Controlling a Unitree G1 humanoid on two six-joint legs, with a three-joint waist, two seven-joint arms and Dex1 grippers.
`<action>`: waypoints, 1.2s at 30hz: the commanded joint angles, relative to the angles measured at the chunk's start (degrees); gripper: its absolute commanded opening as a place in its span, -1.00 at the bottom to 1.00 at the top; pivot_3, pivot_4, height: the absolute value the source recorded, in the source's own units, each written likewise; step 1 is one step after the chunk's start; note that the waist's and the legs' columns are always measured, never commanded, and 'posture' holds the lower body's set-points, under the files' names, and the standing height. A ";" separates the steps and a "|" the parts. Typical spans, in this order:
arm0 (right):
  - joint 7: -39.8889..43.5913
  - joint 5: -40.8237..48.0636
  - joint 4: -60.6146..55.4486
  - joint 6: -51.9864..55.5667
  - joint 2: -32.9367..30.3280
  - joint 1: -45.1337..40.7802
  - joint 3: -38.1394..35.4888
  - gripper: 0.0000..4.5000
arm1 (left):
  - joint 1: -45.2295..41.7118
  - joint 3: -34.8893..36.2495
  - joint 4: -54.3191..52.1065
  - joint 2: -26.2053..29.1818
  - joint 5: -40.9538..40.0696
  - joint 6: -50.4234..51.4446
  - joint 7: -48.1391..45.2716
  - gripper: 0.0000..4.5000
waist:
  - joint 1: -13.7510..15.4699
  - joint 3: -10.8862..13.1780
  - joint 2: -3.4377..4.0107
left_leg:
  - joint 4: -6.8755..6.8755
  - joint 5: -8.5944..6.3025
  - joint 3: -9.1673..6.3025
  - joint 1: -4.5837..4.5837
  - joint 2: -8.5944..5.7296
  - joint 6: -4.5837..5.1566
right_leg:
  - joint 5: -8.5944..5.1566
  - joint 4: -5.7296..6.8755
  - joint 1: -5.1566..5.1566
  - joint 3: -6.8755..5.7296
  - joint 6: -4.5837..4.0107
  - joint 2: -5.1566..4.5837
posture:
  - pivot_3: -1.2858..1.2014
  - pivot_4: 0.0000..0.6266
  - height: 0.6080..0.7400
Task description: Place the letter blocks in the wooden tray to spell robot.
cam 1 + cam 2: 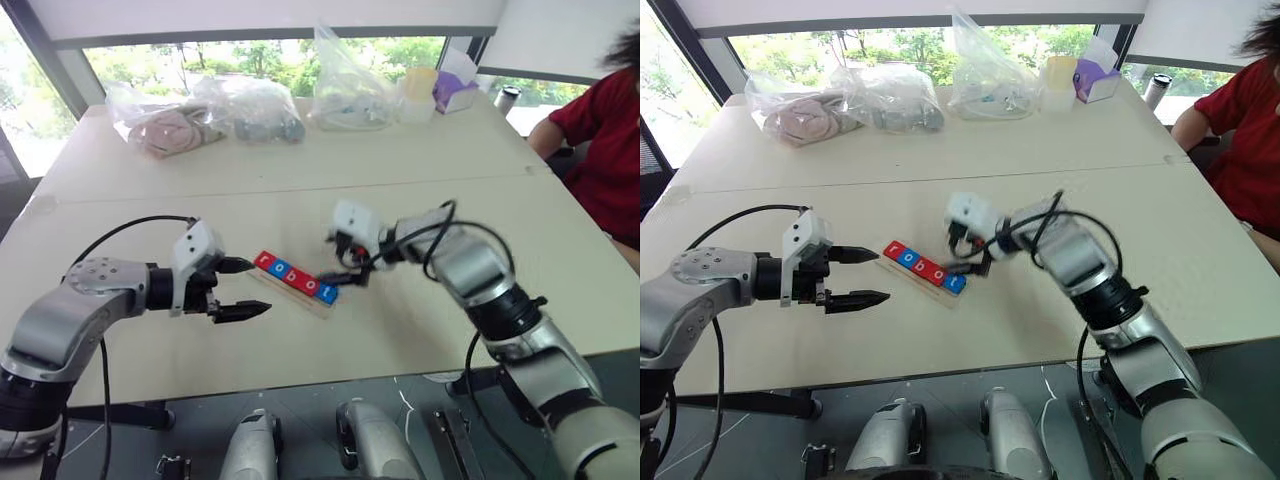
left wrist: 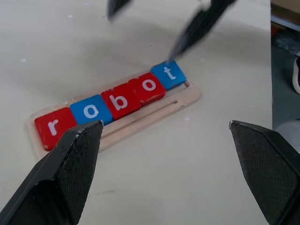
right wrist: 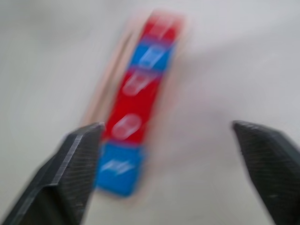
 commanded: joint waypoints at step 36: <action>-11.58 -8.59 0.68 -28.27 1.56 18.68 -2.63 0.98 | -2.07 0.06 0.18 0.45 0.59 -0.39 -2.60 1.00 | -0.08 -0.01 -0.02 | 0.08 0.00 -0.03 -0.38 -0.02 0.01 | 0.02 0.05 -0.33 -0.02 0.01 0.02 | 0.03 -0.52 1.00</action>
